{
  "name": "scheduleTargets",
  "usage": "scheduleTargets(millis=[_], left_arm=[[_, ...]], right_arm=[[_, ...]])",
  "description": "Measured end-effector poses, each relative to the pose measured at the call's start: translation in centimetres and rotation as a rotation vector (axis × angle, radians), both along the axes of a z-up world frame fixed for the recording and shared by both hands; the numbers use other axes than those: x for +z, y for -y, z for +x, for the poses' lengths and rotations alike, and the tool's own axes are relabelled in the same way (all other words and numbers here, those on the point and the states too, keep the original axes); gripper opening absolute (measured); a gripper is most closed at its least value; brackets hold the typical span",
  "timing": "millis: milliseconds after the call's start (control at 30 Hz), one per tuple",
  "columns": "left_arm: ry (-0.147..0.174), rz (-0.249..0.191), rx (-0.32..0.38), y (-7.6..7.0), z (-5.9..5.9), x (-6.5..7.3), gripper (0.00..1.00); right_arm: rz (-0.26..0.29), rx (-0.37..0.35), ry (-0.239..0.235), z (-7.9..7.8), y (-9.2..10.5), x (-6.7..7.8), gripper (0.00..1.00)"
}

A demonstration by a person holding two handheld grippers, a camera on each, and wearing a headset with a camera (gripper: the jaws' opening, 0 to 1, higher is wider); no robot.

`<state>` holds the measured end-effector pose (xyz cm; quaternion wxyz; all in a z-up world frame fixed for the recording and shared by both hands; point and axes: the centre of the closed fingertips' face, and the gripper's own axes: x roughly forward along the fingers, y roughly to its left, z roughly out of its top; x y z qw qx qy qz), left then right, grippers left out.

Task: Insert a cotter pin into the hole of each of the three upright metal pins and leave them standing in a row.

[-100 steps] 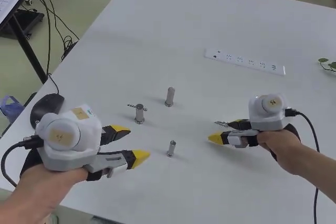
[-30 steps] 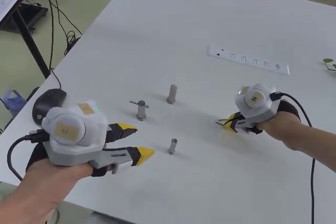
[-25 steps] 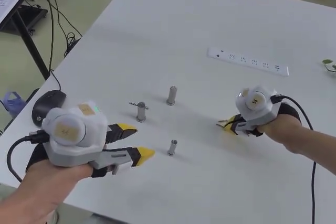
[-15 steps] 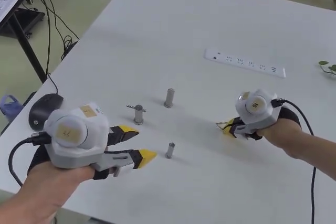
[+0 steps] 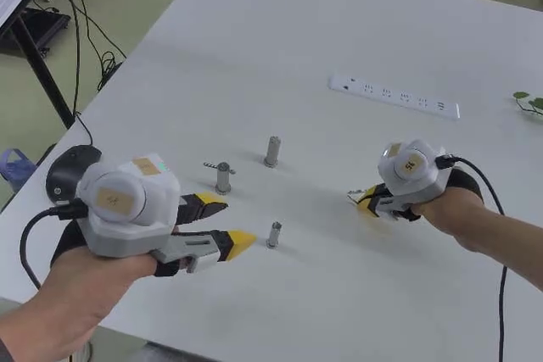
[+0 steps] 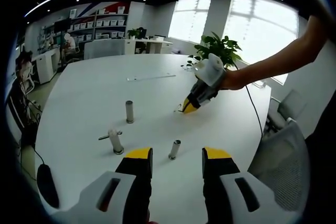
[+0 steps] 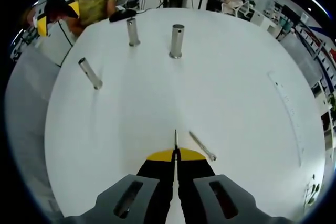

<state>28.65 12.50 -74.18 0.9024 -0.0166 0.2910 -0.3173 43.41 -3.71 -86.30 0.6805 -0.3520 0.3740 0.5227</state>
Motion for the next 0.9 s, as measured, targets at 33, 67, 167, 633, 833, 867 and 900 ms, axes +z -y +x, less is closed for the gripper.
scheduleTargets(millis=[33, 67, 167, 633, 833, 867, 900], left_arm=[[0.002, -0.003, -0.001, 0.1, 0.1, 0.1, 0.36], [0.005, -0.005, -0.001, 0.2, 0.3, 0.3, 0.36], [0.011, -0.011, -0.007, 0.6, 0.8, 0.5, 0.36], [0.012, -0.052, -0.024, 2.6, 2.9, 1.3, 0.35], [0.005, -0.074, -0.026, 3.6, 3.7, 1.6, 0.35], [0.003, -0.076, -0.027, 3.7, 3.8, 1.5, 0.34], [-0.001, -0.081, -0.026, 3.7, 4.0, 1.5, 0.34]], right_arm=[[0.001, 0.000, 0.003, -0.1, 0.0, 0.1, 0.02], [0.000, 0.002, 0.007, -0.1, 0.0, 0.2, 0.02], [0.004, 0.001, 0.018, -0.1, 0.0, 0.6, 0.02], [0.025, 0.025, 0.085, -0.8, -1.0, 3.5, 0.02], [0.033, 0.044, 0.114, -1.3, -1.5, 4.6, 0.02], [0.037, 0.045, 0.119, -1.5, -1.6, 4.8, 0.02], [0.038, 0.047, 0.124, -1.5, -1.7, 5.0, 0.02]])
